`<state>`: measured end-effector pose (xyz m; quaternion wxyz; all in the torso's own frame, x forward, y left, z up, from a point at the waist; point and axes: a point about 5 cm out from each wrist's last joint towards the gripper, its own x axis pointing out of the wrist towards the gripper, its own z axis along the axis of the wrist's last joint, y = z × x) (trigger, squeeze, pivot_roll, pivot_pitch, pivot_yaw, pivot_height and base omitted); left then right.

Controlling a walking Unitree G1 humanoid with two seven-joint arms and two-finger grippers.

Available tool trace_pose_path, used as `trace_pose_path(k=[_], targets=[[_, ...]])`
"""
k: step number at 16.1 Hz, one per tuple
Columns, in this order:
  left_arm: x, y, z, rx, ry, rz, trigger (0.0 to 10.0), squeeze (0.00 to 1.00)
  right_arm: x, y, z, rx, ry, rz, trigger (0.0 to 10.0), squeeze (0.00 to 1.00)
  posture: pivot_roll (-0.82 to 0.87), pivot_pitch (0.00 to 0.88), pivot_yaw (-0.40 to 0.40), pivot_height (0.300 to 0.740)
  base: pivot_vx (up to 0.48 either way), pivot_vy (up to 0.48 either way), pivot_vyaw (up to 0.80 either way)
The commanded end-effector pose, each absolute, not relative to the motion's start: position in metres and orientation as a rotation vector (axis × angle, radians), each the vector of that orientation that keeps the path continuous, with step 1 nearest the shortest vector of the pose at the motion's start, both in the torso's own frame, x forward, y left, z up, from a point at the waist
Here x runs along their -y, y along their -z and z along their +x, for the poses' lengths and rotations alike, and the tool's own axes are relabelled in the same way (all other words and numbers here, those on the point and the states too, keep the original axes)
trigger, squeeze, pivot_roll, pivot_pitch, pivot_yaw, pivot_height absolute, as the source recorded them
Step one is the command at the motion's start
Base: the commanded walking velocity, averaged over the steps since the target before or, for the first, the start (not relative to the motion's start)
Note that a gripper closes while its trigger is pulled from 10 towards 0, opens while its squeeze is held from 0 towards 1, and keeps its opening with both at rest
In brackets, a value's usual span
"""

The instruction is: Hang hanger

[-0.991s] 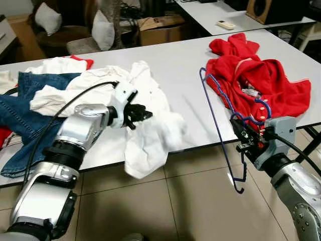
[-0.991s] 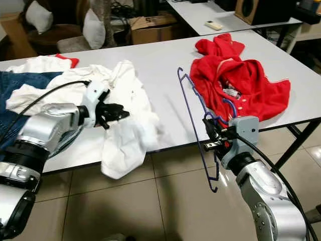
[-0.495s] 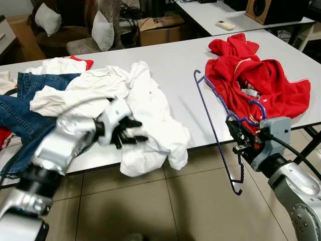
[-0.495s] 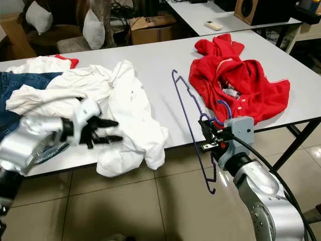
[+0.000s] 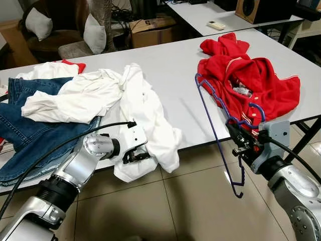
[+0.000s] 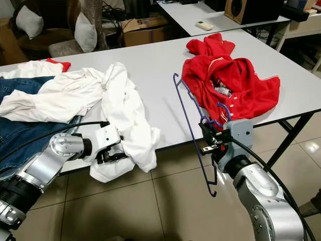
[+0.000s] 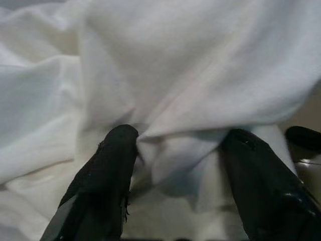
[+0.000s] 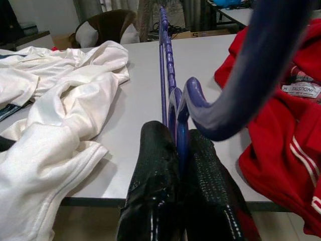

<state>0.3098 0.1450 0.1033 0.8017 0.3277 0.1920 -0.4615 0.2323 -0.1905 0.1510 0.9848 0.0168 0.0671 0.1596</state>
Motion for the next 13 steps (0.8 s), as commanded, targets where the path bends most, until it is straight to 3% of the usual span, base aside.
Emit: trace_pose_path(k=[1,10,13], targets=[[-0.149,-0.104,0.313,-0.383,0.935,0.688,0.0,0.00,0.185,-0.154,0.232,-0.126,-0.326,0.030,10.0,0.00,-0.14,0.000,0.115,0.740,0.000,0.000,0.00],[-0.155,-0.107,0.311,-0.337,0.928,0.641,0.0,0.00,0.180,-0.132,0.243,-0.163,-0.171,0.019,10.0,0.00,-0.11,0.000,0.117,0.740,0.000,0.000,0.00],[-0.157,-0.107,0.311,-0.331,0.891,0.540,0.0,0.00,0.181,-0.133,0.241,-0.154,-0.189,-0.012,10.0,0.00,-0.13,0.000,0.125,0.740,0.000,0.000,0.00]])
